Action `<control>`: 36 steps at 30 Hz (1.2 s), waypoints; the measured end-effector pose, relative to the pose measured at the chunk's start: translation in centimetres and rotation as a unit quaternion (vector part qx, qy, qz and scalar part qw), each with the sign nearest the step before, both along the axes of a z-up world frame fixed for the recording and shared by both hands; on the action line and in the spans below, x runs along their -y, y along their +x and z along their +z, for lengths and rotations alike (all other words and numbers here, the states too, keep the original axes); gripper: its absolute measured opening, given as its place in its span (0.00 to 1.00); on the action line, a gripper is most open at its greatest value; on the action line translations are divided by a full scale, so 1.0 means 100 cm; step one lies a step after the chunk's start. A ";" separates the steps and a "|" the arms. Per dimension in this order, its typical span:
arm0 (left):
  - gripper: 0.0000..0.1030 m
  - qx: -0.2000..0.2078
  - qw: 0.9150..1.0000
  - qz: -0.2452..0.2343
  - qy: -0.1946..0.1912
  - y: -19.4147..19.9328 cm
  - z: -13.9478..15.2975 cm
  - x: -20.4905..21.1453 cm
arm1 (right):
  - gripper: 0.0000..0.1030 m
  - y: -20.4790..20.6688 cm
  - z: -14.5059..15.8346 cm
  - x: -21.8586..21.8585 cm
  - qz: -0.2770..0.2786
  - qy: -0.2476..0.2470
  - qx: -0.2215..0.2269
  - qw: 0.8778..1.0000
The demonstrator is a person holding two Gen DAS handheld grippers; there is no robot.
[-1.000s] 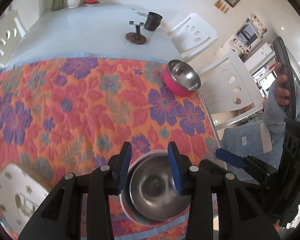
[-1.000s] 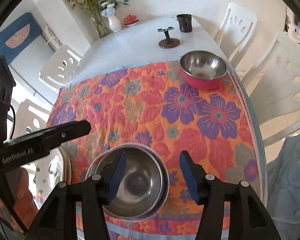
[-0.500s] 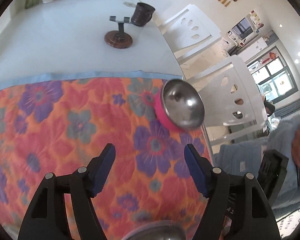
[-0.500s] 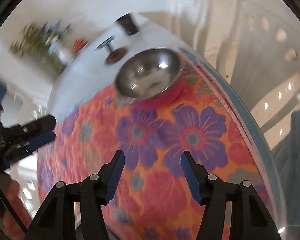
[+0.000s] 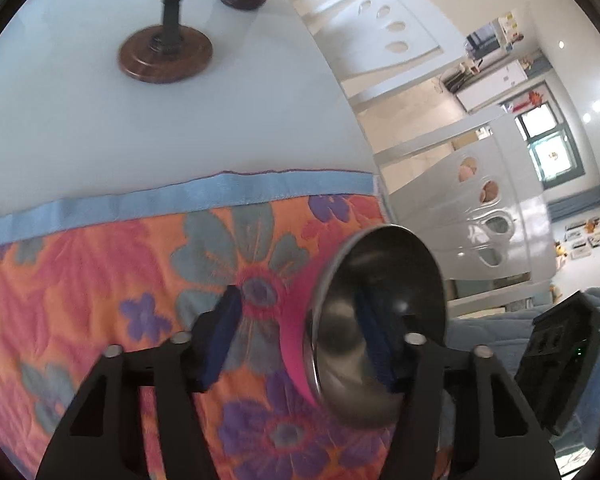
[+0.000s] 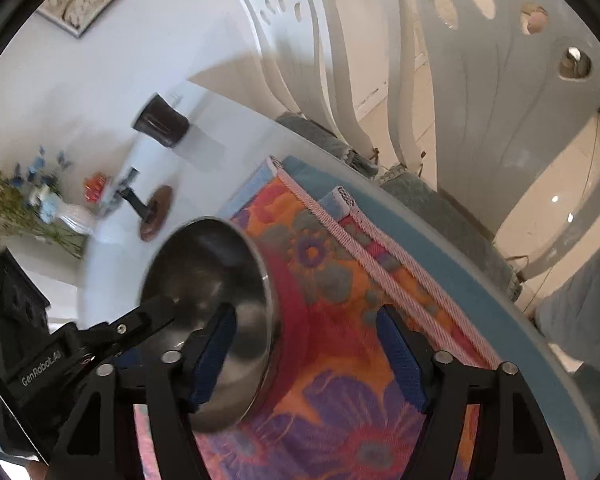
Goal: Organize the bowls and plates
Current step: 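Move the left tool to the pink steel bowl and grasp its rim, then lift the pink steel bowl with the left tool and lower it into the blue bowl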
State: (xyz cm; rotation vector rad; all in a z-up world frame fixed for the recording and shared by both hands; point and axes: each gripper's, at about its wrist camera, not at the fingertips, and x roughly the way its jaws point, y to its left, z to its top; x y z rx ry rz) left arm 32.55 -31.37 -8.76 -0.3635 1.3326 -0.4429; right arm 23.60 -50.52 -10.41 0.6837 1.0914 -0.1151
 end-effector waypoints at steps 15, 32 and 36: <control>0.14 0.054 0.997 0.035 0.034 -0.079 0.066 -0.050 | 0.27 -0.046 0.052 -0.084 0.136 -0.046 0.020 0.989; 0.14 0.082 0.980 0.176 0.036 -0.284 0.128 -0.115 | 0.28 -0.201 0.118 -0.142 0.328 -0.037 0.078 0.941; 0.14 0.059 0.986 0.150 0.037 -0.305 0.111 -0.099 | 0.28 -0.226 0.108 -0.132 0.341 -0.056 0.067 0.936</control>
